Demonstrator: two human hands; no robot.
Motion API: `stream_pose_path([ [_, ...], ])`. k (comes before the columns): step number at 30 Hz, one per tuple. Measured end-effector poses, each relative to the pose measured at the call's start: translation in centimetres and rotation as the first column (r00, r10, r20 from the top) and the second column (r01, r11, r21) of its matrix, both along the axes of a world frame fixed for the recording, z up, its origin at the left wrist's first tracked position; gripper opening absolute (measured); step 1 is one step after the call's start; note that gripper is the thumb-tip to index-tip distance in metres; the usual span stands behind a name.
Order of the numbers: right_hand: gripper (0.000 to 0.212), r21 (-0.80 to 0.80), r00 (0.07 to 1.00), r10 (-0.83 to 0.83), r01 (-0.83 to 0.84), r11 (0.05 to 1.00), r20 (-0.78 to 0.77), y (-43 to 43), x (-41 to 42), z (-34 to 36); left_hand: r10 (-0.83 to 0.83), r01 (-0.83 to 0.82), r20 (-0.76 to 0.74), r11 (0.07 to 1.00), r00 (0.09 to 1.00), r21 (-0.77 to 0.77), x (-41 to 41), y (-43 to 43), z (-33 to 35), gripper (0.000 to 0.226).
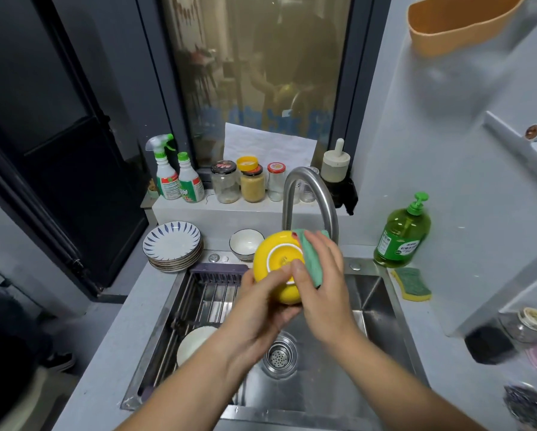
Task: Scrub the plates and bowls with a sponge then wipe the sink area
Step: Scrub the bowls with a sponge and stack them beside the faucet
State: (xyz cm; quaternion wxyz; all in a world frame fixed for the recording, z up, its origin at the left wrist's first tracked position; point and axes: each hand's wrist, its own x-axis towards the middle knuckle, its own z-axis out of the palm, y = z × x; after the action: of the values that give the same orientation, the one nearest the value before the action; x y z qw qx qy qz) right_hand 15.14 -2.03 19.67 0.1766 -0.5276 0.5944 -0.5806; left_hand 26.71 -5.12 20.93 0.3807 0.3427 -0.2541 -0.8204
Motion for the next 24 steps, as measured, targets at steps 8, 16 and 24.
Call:
stream_pose_path([
  [8, 0.036, 0.183, 0.954, 0.292, -0.277, 0.943, -0.063, -1.5, -5.1, 3.7, -0.095, 0.16, 0.35, 0.974, 0.932, -0.162, 1.1, -1.3, 1.5, 0.065],
  [16, 0.038, 0.292, 0.863, 0.464, -0.4, 0.869, -0.2, -1.8, -6.2, 4.7, -0.338, 0.427, 0.437, 0.896, 0.833, -0.121, 1.4, -3.5, 2.3, 0.061],
  [24, 0.049, 0.037, 0.994, 0.011, -0.006, 0.999, -0.113, 1.0, -2.0, -1.1, -0.071, 0.07, 0.086, 0.997, 0.994, 0.019, -1.9, -0.9, 0.4, 0.061],
])
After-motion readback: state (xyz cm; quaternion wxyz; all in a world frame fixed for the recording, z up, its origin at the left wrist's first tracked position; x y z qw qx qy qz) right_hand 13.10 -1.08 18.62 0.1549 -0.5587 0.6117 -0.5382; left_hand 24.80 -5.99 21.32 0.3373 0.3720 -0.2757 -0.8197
